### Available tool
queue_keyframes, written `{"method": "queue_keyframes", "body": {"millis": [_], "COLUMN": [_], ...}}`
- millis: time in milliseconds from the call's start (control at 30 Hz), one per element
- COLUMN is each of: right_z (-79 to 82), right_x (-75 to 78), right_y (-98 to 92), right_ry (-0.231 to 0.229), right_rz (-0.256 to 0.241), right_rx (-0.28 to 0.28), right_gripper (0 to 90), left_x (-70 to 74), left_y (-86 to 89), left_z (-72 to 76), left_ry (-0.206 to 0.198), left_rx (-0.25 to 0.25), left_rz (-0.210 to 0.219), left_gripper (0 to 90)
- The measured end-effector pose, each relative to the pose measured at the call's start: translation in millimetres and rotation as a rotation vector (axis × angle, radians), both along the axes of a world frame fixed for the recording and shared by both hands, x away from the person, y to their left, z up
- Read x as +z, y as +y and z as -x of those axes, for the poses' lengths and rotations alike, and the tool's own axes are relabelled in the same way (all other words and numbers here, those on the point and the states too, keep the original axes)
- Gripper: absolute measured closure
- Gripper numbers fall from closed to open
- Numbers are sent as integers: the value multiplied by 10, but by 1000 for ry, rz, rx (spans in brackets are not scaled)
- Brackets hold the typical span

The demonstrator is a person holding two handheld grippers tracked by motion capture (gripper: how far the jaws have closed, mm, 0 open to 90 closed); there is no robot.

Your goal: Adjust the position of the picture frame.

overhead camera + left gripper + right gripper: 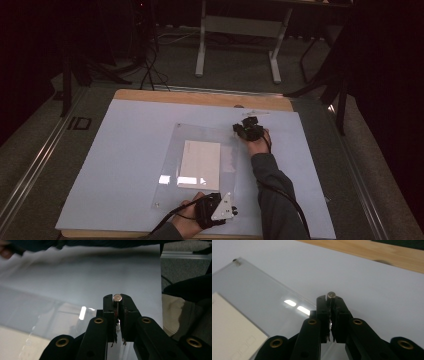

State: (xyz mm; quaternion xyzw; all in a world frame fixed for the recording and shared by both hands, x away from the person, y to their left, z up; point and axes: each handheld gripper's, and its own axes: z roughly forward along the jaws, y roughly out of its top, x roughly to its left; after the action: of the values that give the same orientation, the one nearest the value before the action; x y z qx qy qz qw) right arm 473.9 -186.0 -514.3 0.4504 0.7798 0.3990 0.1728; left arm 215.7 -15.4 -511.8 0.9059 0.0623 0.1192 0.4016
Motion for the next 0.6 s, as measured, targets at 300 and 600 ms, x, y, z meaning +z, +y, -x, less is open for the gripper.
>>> {"method": "queue_keyframes", "body": {"millis": [300,600], "right_z": [-73,-117], "right_x": [-2,42], "right_y": [464,867], "right_ry": [14,9], "right_rz": [-28,-15], "right_rx": [72,132], "right_gripper": [848,843], "left_x": [36,0], "left_y": [-46,-109], "left_z": [-2,-128], "left_ry": [-8,10], "left_rx": [36,55], "left_rz": [-16,-11], "left_gripper": [844,845]}}
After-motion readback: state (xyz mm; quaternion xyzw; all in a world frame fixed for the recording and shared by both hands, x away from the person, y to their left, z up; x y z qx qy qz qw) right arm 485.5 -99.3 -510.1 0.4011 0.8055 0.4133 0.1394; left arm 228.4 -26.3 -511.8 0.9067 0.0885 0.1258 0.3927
